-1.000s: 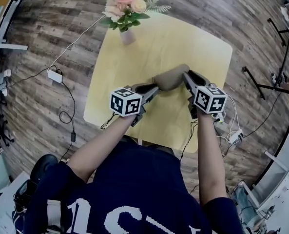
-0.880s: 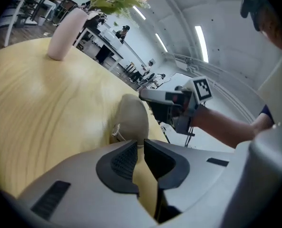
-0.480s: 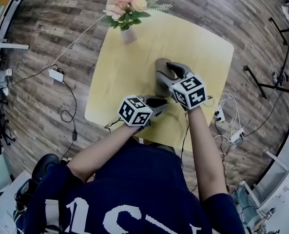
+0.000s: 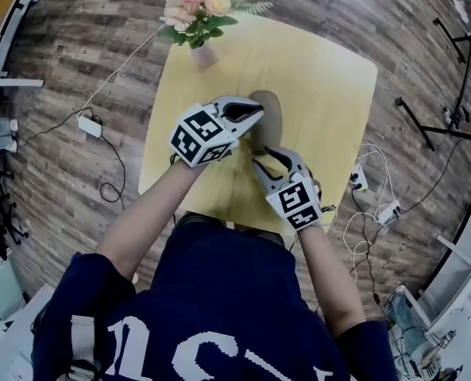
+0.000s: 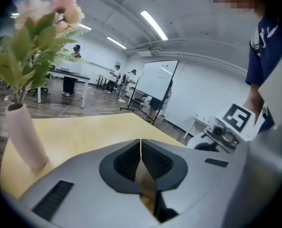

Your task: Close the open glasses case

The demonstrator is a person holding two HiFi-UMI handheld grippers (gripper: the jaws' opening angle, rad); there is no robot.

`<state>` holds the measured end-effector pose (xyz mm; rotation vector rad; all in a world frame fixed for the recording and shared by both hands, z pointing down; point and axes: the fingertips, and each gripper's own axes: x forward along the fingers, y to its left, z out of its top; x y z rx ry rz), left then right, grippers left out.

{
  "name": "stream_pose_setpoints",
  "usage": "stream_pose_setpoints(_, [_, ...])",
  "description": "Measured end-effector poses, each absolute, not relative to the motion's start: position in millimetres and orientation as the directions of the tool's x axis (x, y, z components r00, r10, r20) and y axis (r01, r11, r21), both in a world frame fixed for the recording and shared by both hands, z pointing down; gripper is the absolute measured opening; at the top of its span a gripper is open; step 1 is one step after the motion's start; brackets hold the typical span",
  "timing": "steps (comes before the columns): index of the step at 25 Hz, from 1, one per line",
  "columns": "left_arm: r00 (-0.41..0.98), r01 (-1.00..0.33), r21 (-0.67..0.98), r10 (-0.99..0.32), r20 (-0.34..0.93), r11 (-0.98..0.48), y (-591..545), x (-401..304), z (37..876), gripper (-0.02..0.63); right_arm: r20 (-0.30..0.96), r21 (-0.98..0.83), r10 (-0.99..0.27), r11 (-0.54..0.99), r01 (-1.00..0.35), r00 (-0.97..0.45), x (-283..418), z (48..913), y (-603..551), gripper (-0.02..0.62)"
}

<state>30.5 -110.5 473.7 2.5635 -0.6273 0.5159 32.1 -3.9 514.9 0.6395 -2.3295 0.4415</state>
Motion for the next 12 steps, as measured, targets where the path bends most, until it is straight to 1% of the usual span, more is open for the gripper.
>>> stream_pose_setpoints(4, [0.826,-0.434,0.252,-0.271,0.495,-0.865,-125.7,67.3,480.3,0.015,0.756,-0.006,-0.337,0.853,-0.521,-0.561,12.4,525.4,3.6,0.166])
stream_pose_setpoints(9, [0.766,-0.379,0.213,-0.175,0.619,-0.901,-115.7,78.7,519.0,0.015,0.845,0.15,-0.352,0.879,-0.453,-0.403,2.2,540.7,-2.4,0.164])
stream_pose_setpoints(12, [0.784,-0.368,0.235,-0.164,0.599,-0.9,-116.0,79.3,523.3,0.015,0.878,0.25,-0.376,0.888,-0.385,-0.296,2.4,545.9,-3.0,0.132])
